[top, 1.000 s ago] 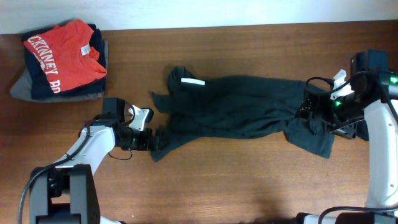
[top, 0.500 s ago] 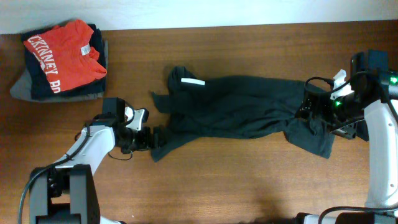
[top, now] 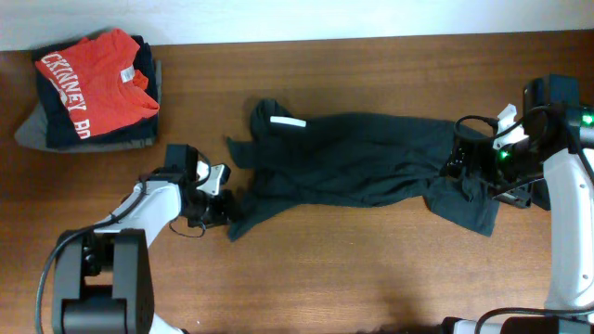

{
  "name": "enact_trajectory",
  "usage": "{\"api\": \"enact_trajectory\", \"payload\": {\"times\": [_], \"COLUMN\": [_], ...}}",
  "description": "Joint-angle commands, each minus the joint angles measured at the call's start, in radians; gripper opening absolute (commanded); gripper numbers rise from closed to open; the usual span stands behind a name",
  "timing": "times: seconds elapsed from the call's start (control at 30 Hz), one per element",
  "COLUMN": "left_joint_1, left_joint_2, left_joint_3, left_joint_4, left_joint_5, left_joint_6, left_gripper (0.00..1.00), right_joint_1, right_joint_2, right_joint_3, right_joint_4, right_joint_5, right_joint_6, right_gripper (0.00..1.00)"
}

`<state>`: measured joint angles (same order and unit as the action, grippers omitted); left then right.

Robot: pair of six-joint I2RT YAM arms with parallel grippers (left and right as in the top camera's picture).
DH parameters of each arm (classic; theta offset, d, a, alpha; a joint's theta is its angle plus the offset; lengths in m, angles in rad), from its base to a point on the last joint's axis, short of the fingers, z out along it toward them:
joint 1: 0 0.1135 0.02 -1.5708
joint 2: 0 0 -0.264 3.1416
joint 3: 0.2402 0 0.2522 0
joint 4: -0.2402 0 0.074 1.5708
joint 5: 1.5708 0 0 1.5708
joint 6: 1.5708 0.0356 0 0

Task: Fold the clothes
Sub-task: 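Grasp the shirt's left end with the left gripper, right end with right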

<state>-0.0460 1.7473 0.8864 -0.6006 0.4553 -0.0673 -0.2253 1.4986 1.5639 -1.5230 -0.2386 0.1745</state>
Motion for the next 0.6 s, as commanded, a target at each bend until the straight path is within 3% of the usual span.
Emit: {"api": "enact_trajectory", "payload": {"times": [0.0, 0.33, 0.57], "left_joint_1": [-0.004, -0.004, -0.003], "left_joint_2": [0.02, 0.001, -0.112], "left_joint_3": [-0.006, 0.229, 0.386], "left_joint_4": [-0.005, -0.216, -0.325], "left_joint_5": [-0.014, -0.015, -0.019], "left_joint_6": [0.003, 0.028, 0.034], "left_gripper": [0.02, 0.01, 0.01], "right_joint_1": [0.009, 0.009, 0.009], "right_joint_2": [-0.004, -0.004, -0.004], "right_joint_3": [-0.003, -0.004, -0.034], "right_joint_4": [-0.004, -0.005, -0.008], "right_joint_5": [-0.013, -0.011, -0.006], "right_joint_6": [-0.014, -0.014, -0.014], "right_gripper": [0.97, 0.99, 0.99]}}
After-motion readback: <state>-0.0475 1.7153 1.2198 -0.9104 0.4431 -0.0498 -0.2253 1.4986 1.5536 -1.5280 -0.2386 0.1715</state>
